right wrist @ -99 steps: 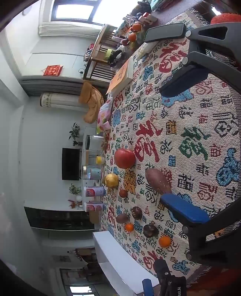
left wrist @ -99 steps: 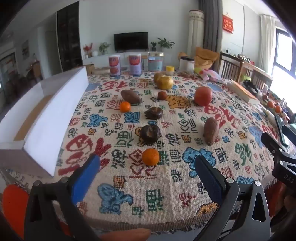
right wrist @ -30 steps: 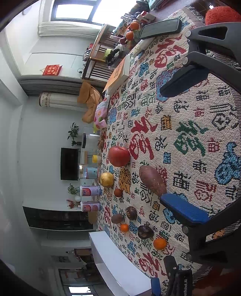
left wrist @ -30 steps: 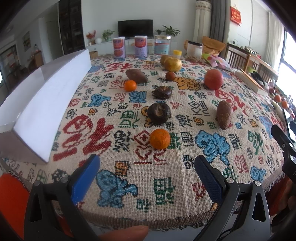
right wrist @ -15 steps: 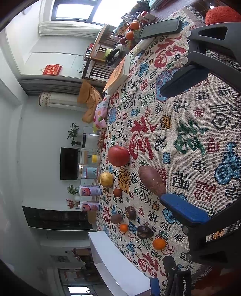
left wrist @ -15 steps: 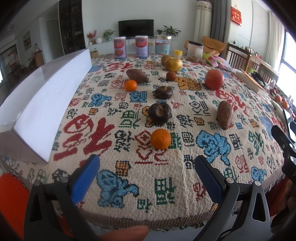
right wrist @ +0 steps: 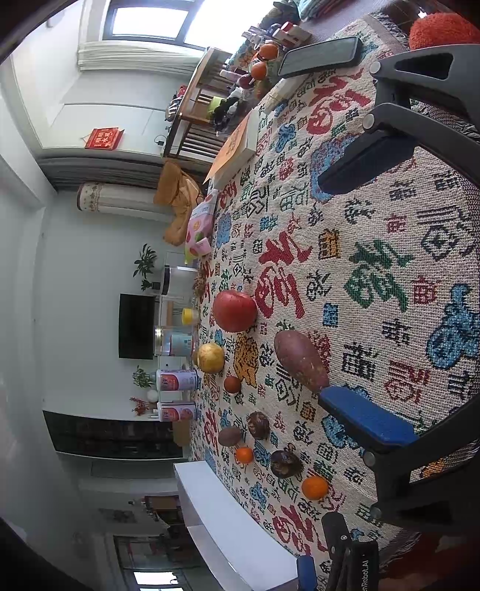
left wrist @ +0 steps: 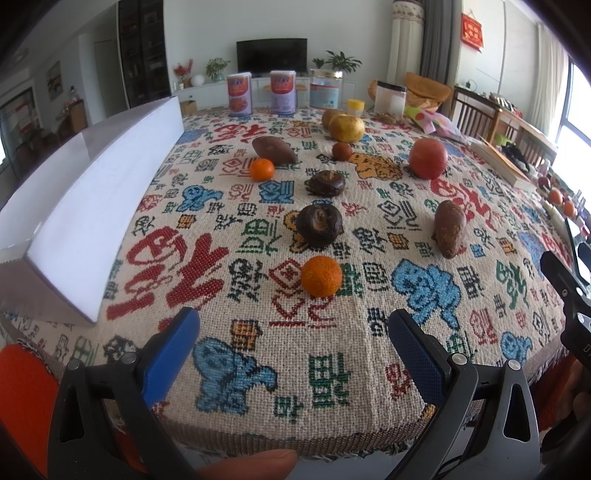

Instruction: Organize fruits

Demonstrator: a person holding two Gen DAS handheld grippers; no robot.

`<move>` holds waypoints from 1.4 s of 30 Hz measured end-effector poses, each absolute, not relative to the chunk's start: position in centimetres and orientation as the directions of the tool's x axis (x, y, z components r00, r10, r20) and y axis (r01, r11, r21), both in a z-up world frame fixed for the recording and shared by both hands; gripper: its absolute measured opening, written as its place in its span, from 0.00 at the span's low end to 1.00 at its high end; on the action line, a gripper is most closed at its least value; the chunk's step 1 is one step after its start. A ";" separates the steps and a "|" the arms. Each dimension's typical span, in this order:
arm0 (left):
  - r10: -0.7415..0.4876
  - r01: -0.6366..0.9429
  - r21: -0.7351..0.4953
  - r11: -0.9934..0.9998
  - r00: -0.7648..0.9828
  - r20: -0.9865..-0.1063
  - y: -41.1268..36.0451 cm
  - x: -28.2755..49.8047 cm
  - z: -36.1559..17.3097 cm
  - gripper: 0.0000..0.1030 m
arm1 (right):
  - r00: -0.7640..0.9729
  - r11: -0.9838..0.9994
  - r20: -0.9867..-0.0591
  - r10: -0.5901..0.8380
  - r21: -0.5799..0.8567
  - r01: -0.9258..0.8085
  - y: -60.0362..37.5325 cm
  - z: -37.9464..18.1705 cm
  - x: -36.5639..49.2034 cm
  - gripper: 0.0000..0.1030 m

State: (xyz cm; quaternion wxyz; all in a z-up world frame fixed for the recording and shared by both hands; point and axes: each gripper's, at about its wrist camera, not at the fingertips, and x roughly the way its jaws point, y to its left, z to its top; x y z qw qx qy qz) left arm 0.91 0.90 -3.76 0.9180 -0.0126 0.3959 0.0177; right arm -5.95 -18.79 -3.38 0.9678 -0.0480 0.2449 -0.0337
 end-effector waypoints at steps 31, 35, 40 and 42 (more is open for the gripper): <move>0.007 -0.069 -0.048 0.996 0.639 -0.769 2.3 1.9 -4.9 0.99 | 0.868 0.992 -0.488 -0.091 -0.117 0.038 -18.8 -3.8 -5.7 1.00; -0.026 -0.082 -0.093 0.992 0.598 -0.801 3.3 2.5 -6.1 0.99 | 0.857 0.993 -0.509 -0.082 -0.115 0.027 -18.9 -4.1 -5.3 1.00; -0.018 -0.067 -0.068 0.995 0.563 -0.827 2.9 3.1 -7.4 0.99 | 0.806 0.996 -0.588 -0.074 -0.089 0.026 -20.1 -5.3 -3.2 1.00; 0.005 -0.058 -0.034 0.998 0.562 -0.827 2.4 3.1 -7.6 0.99 | 0.757 0.997 -0.650 -0.066 -0.068 0.028 -20.8 -6.3 -1.5 1.00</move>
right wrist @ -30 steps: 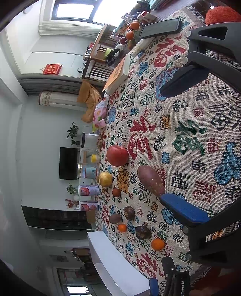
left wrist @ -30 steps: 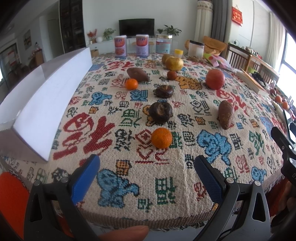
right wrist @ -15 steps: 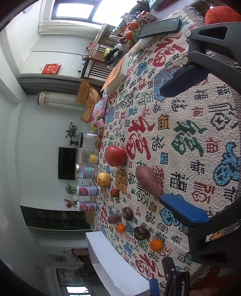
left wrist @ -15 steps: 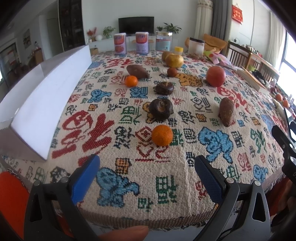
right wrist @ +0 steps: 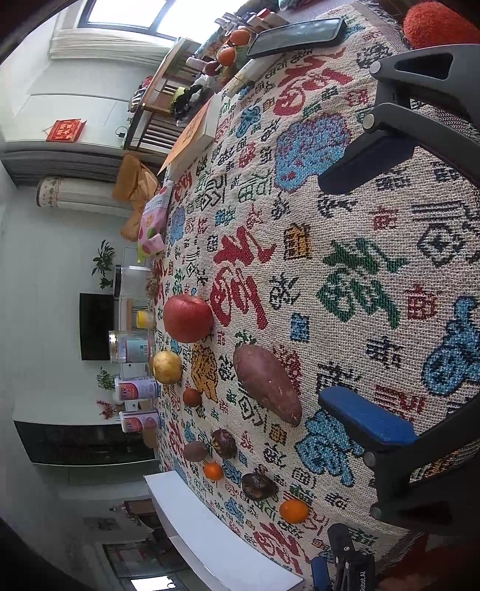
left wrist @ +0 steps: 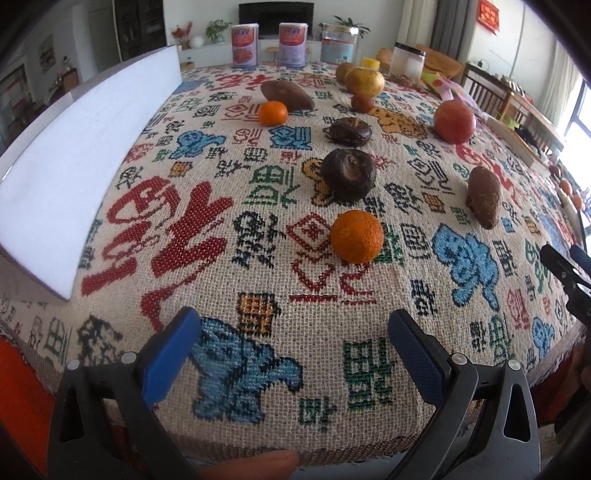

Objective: Organize fruits
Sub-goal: 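Grasp the orange with the left tool while the right tool grasps the sweet potato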

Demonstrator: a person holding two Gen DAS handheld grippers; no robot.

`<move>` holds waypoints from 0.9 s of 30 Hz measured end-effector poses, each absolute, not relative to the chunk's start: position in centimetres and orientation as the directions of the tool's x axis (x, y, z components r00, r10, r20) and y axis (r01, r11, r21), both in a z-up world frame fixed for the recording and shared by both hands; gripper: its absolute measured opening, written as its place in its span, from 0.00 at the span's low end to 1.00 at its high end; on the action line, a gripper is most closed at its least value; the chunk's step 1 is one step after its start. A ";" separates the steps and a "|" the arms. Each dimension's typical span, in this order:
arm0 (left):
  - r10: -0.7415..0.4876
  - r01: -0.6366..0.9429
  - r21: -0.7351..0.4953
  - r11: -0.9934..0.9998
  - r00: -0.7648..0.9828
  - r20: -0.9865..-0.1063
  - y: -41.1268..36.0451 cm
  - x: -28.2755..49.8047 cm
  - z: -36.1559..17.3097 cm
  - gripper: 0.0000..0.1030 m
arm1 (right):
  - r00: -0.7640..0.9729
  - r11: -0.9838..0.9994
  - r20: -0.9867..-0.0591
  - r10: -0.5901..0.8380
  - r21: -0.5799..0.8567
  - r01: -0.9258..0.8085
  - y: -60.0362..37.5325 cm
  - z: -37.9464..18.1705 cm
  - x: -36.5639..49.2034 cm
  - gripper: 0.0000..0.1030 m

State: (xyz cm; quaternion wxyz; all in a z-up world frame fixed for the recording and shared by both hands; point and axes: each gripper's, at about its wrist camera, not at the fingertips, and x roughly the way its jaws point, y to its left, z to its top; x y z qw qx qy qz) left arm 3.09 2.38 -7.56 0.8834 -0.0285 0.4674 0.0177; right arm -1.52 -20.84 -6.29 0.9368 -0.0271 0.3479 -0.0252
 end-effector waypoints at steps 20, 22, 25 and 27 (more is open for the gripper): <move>-0.108 0.025 -0.116 0.993 0.595 -0.796 2.8 4.3 -6.2 0.98 | 0.665 0.999 -0.746 -0.041 -0.031 0.026 -22.5 -9.8 1.9 1.00; -0.128 0.064 -0.113 0.992 0.600 -0.790 2.3 5.2 -5.8 0.98 | 0.666 0.999 -0.745 -0.038 -0.030 0.023 -22.5 -9.8 1.9 1.00; -0.115 0.096 -0.071 0.993 0.603 -0.789 1.3 6.5 -5.9 0.91 | 0.668 0.999 -0.744 -0.036 -0.030 0.021 -22.6 -9.8 1.9 1.00; -0.112 0.108 -0.060 0.992 0.582 -0.806 1.0 7.2 -6.6 0.56 | 0.668 0.999 -0.744 -0.036 -0.029 0.021 -22.6 -9.8 1.9 1.00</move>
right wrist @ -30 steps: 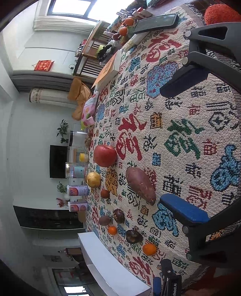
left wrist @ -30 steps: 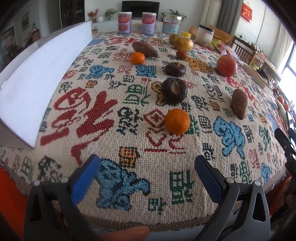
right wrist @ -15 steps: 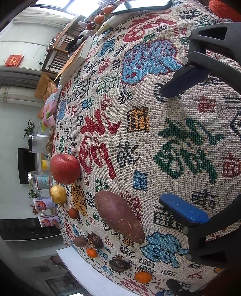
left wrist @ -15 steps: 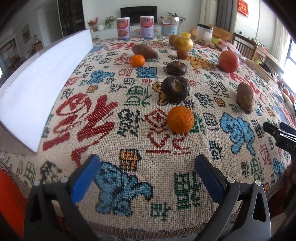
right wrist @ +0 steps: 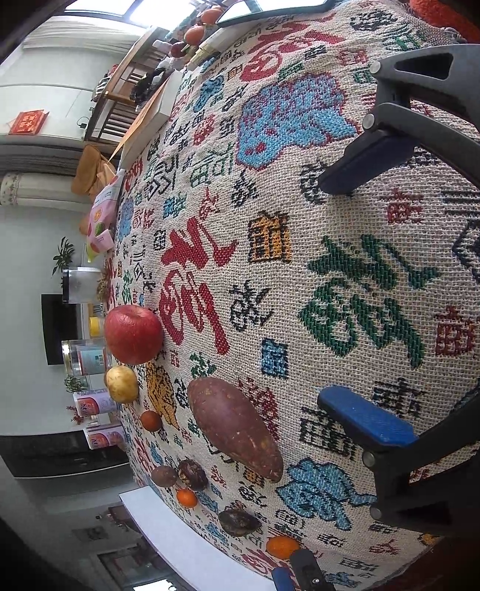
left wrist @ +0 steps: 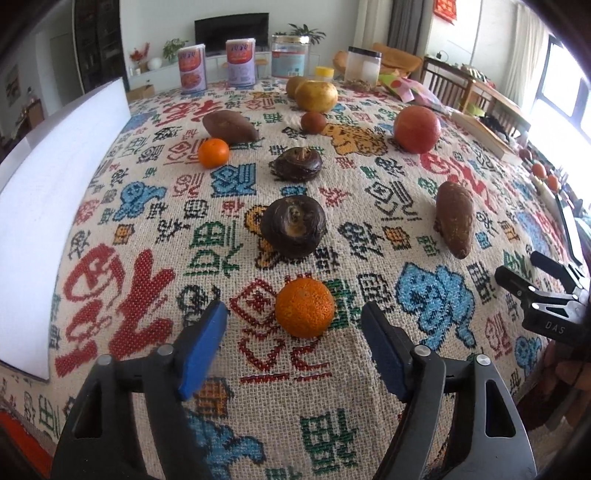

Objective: Organize fruits
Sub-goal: 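Grasp the orange with the left tool while the right tool grasps the sweet potato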

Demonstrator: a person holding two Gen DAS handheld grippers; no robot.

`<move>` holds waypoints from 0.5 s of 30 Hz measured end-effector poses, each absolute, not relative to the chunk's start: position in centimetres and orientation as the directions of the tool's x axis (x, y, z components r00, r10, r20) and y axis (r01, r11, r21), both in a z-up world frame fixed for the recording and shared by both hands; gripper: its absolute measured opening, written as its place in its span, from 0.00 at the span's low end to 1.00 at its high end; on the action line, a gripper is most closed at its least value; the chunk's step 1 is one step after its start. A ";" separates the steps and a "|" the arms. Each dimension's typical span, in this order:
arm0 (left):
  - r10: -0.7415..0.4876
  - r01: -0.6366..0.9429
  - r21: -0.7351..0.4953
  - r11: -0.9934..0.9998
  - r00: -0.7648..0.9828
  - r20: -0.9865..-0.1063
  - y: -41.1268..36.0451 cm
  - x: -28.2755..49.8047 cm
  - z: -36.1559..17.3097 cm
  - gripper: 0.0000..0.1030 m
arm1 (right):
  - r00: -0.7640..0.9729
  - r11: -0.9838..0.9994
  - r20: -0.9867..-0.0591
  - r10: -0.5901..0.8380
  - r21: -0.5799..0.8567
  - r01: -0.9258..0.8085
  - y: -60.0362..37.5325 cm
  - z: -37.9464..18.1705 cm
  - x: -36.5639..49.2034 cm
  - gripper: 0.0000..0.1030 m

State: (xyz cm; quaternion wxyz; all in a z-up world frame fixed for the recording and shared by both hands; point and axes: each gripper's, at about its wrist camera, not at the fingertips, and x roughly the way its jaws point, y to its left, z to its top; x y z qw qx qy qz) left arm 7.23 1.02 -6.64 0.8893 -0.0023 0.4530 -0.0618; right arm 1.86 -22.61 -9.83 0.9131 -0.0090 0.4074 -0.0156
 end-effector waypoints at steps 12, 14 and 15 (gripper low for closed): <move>-0.124 0.054 -0.119 0.991 0.661 -0.740 4.6 5.6 -4.7 0.28 | 0.575 0.963 -0.779 0.250 0.261 -0.064 -23.1 -7.2 3.6 0.85; -0.131 0.037 -0.142 0.989 0.663 -0.737 5.3 5.7 -4.3 0.28 | 0.526 0.933 -0.780 0.338 0.350 -0.081 -22.0 -6.4 5.7 0.81; -0.132 0.030 -0.150 0.988 0.668 -0.733 5.7 5.7 -3.9 0.28 | 0.500 0.921 -0.785 0.367 0.382 -0.076 -21.3 -6.3 7.1 0.80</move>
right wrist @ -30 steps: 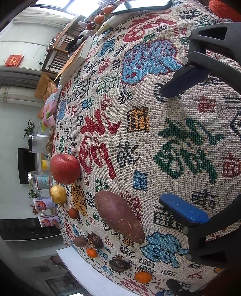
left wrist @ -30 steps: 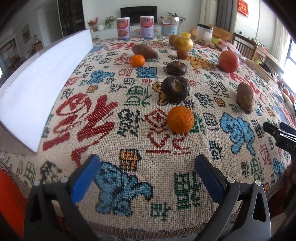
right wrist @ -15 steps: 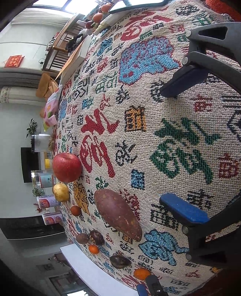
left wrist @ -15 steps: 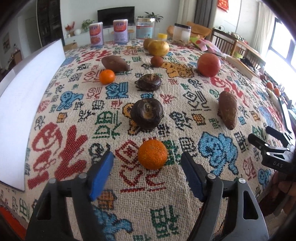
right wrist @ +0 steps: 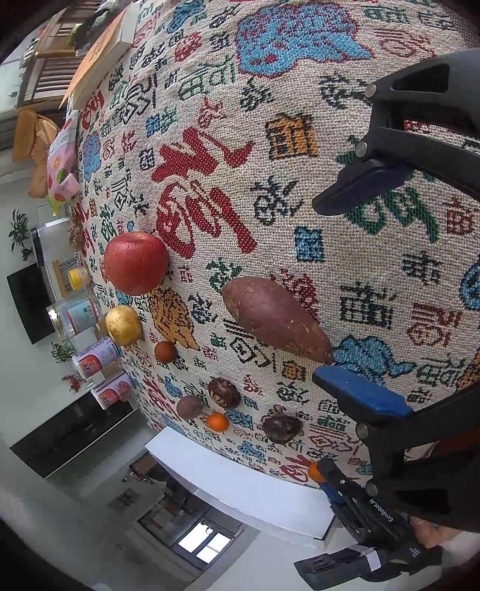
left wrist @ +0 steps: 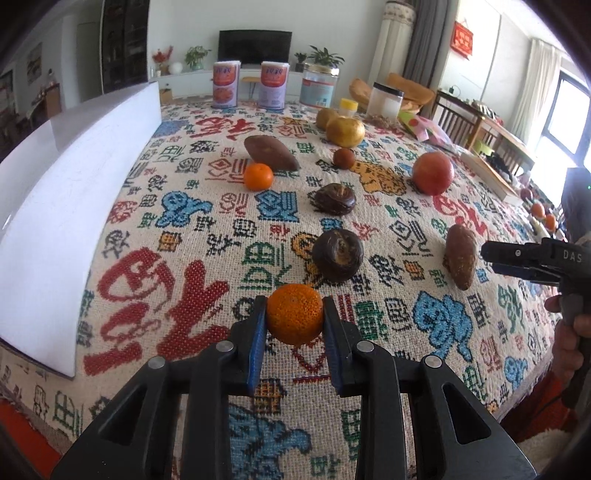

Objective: Organize fruits
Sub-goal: 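Grasp the orange with the left tool while the right tool grasps the sweet potato, then carry the orange in the left tool into the white box while the right tool drops the sweet potato there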

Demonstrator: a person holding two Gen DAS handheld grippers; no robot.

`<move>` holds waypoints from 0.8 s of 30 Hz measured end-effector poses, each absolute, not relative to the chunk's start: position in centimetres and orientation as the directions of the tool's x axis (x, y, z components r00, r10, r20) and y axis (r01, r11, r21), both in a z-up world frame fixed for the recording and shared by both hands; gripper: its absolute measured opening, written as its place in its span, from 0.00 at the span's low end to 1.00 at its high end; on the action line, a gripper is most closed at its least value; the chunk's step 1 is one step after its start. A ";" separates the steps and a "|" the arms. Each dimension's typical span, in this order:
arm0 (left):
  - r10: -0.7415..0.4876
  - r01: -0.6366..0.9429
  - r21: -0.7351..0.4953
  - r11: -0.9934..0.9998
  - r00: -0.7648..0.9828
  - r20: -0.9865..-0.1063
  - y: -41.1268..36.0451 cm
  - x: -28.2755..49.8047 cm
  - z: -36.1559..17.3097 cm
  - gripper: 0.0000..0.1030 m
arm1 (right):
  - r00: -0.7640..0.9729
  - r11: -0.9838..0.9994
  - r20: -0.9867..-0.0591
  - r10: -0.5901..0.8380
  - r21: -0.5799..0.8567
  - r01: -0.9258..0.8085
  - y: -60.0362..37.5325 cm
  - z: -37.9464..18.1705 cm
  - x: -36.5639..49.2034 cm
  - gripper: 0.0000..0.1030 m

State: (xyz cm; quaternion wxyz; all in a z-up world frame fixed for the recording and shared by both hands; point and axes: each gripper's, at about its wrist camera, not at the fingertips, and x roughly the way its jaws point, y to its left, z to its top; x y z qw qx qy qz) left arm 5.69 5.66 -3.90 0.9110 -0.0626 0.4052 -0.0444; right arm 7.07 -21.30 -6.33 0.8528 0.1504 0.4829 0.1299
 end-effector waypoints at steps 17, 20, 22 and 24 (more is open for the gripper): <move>0.043 -0.235 -0.205 0.950 0.751 -0.658 24.3 3.8 9.2 0.28 | 0.364 0.818 -0.733 0.574 0.528 -0.228 -10.4 2.6 14.0 0.42; 0.130 -0.332 -0.149 0.931 0.686 -0.716 28.6 5.2 7.6 0.28 | 0.307 0.735 -0.677 0.669 0.544 -0.404 -1.5 6.4 13.4 0.42; 0.174 -0.376 -0.105 0.921 0.636 -0.752 30.5 5.8 6.0 0.28 | 0.253 0.672 -0.649 0.718 0.550 -0.496 4.8 7.6 12.7 0.42; 0.200 -0.399 -0.072 0.914 0.597 -0.777 31.6 5.9 4.6 0.28 | 0.202 0.630 -0.648 0.735 0.540 -0.558 10.6 7.7 12.0 0.42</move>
